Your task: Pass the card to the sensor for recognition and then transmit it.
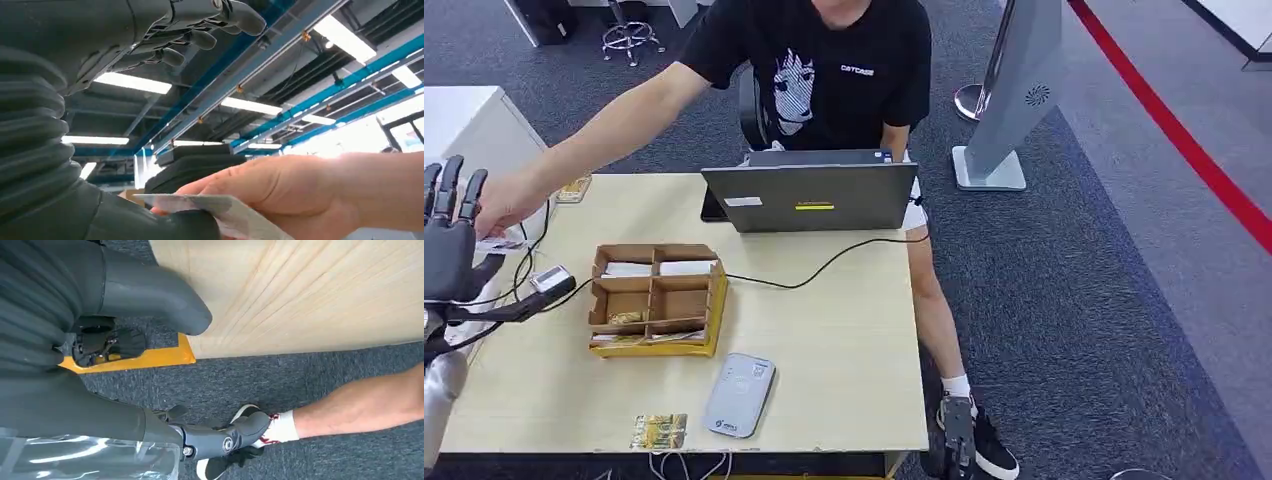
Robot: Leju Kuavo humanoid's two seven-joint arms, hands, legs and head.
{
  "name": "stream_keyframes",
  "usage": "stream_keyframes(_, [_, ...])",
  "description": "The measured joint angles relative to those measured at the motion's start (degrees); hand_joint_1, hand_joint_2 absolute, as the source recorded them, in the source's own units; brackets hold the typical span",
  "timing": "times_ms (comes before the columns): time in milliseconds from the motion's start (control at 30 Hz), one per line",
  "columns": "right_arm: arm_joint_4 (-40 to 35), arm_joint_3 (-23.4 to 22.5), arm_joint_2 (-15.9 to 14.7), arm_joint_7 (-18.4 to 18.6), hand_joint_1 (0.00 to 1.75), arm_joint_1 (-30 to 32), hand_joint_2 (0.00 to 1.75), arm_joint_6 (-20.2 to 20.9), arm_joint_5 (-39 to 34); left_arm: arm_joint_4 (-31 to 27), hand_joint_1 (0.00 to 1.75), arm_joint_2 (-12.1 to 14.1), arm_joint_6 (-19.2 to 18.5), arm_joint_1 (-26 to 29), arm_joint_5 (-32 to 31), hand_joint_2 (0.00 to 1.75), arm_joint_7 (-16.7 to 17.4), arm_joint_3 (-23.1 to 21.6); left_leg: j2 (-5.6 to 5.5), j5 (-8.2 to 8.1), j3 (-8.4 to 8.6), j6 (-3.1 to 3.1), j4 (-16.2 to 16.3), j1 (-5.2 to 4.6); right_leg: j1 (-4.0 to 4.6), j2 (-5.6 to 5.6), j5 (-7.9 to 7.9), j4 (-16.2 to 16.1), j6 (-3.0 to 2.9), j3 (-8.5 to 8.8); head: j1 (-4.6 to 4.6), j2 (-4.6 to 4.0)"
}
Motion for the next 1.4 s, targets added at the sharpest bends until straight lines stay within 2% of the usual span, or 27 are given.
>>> stream_keyframes(200, [0.0, 0.0, 0.0, 0.0, 0.00, 0.0, 1.75, 0.0, 0.3, 0.0, 0.00, -0.7, 1.4, -0.1, -0.7, 1.75, 0.1, -1.4, 0.04, 0.01, 0.00, -0.01, 0.0, 0.01, 0.00, 0.04, 0.01, 0.0, -0.02, -0.01, 0.02, 0.00])
stream_keyframes(233, [0.0, 0.0, 0.0, 0.0, 0.00, 0.0, 1.75, 0.0, 0.3, 0.0, 0.23, -0.7, 1.4, -0.1, -0.7, 1.75, 0.1, -1.6, 0.04, 0.01, 0.00, -0.01, 0.0, 0.01, 0.00, 0.04, 0.01, 0.0, -0.02, -0.01, 0.00, 0.00])
stream_keyframes(267, [0.0, 0.0, 0.0, 0.0, 0.00, 0.0, 1.75, 0.0, 0.4, 0.0, 1.75, -0.8, 1.4, -0.1, -0.7, 1.75, 0.1, -1.8, 0.04, 0.01, 0.00, -0.01, 0.0, 0.01, 0.01, 0.04, 0.01, 0.0, -0.02, -0.01, 0.02, 0.00])
stream_keyframes(1000, [0.0, 0.0, 0.0, -0.3, 0.00, 0.1, 1.75, -1.0, 0.9, 0.2, 1.75, -2.7, 2.1, -0.7, -1.6, 1.75, 0.1, -3.9, 0.09, 0.01, -0.01, -0.01, 0.0, 0.00, 0.00, 0.09, 0.02, 0.0, -0.02, -0.03, 0.00, 0.00])
stream_keyframes(1167, [0.0, -0.1, 0.1, -0.7, 0.00, 0.1, 1.75, -1.4, 0.7, -0.2, 1.75, -3.4, 3.8, 0.1, -1.4, 1.75, -0.5, -3.9, 0.09, 0.00, -0.01, -0.01, 0.0, -0.01, -0.01, 0.09, 0.02, 0.0, -0.02, -0.02, 0.00, 0.00])
stream_keyframes(1267, [0.0, -0.2, 0.1, -1.5, 0.00, 0.4, 1.75, -1.9, 0.2, -6.7, 1.75, -5.8, 4.3, 4.9, -1.6, 1.75, -3.1, -3.9, 0.07, -0.01, -0.04, 0.00, 0.0, -0.03, -0.02, 0.08, 0.02, -0.1, -0.02, -0.01, 0.00, 0.00])
stream_keyframes(1367, [0.0, -0.6, 0.1, -2.5, 0.00, 0.6, 1.75, -2.6, -0.7, -16.4, 1.75, -11.3, 4.5, 12.8, -2.8, 1.75, -6.6, -3.9, 0.05, -0.07, -0.09, 0.06, 0.0, -0.09, -0.08, 0.08, 0.01, -0.2, -0.01, 0.00, 0.00, 0.00])
stream_keyframes(1400, [0.0, -0.9, 0.2, -2.7, 0.00, 0.7, 1.75, -2.6, -0.8, -19.1, 1.75, -13.6, 4.5, 15.3, -2.6, 1.75, -6.8, -4.0, 0.10, -0.12, -0.11, 0.12, 0.0, -0.09, -0.09, 0.10, 0.01, -0.2, -0.01, -0.02, 0.00, 0.00])
